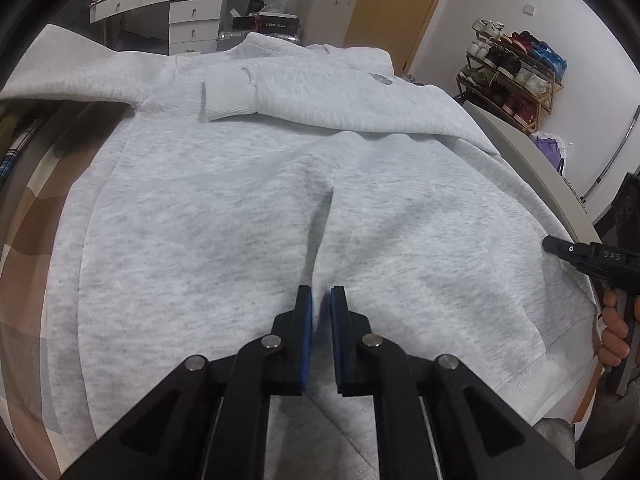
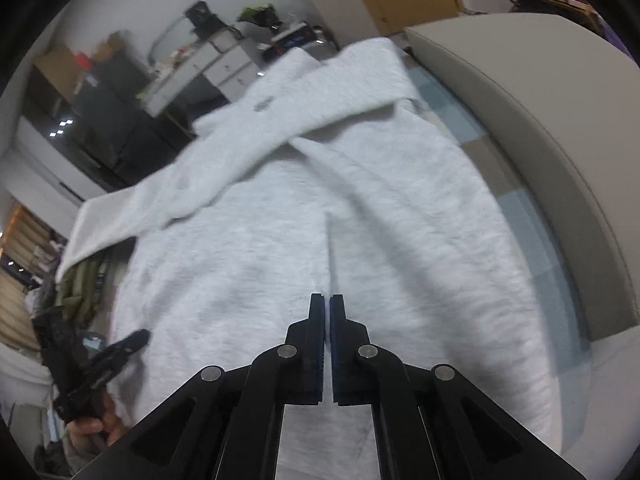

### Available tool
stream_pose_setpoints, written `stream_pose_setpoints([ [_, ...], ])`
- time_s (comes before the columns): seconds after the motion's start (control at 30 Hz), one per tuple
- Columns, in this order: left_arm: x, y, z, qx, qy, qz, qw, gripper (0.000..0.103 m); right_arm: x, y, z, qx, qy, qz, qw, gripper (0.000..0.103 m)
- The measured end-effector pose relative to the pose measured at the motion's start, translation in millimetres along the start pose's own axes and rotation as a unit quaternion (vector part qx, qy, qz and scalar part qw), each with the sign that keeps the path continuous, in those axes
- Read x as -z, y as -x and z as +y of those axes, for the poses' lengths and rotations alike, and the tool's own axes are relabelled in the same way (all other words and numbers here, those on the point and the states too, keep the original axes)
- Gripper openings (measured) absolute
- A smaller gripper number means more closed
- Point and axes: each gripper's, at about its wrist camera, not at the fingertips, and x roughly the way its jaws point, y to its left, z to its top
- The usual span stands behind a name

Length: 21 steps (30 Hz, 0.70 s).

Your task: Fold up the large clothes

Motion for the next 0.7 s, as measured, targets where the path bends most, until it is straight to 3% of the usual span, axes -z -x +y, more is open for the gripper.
stream_pose_setpoints([
  [0.13, 2.8, 2.3, 8.2, -0.013, 0.0, 0.01, 0.9999, 0.002, 3.1, -9.2, -10.6, 0.013, -0.021, 0.021, 0.999, 0.007],
  [0.2, 4.3, 8.1, 12.9, -0.004, 0.001, 0.013, 0.9999, 0.002, 3.2, -7.1, -7.5, 0.01, -0.016, 0.023, 1.0, 0.015],
  [0.27, 3.8, 18.1, 10.7, -0.016, -0.013, 0.003, 0.9998, 0.003, 3.4, -1.8, -3.2, 0.001, -0.008, 0.013, 1.0, 0.031],
  [0.3, 2.2, 23.4, 9.3, -0.026, -0.02, -0.004, 0.9995, 0.005, 2.4, 0.1, 0.4, -0.002, -0.003, 0.008, 1.0, 0.034],
  [0.33, -0.6, 27.7, 9.2, -0.037, -0.022, -0.011, 0.999, 0.017, 0.5, 4.4, 4.1, -0.001, 0.004, -0.001, 1.0, 0.034],
  [0.37, -4.8, 29.9, 11.4, -0.048, -0.019, -0.019, 0.9985, 0.04, -1.3, 8.7, 6.9, 0.001, 0.009, -0.011, 1.0, 0.035],
  [0.43, -13.6, 32.6, 19.7, -0.06, 0.0, -0.037, 0.9975, 0.067, -6.4, 21.0, 11.0, -0.001, 0.018, -0.039, 0.999, 0.039],
  [0.53, -27.1, 27.1, 34.9, -0.064, 0.026, -0.052, 0.9963, 0.067, -14.7, 34.9, 8.1, 0.013, 0.015, -0.083, 0.996, 0.045],
  [0.63, -31.4, 12.2, 49.8, -0.093, 0.039, -0.045, 0.9939, 0.067, -21.1, 29.2, -4.7, 0.064, 0.001, -0.08, 0.995, 0.045],
  [0.7, -28.4, 1.2, 57.1, -0.108, 0.046, -0.024, 0.9928, 0.067, -21.0, 14.6, -17.0, 0.093, -0.011, -0.053, 0.994, 0.038],
])
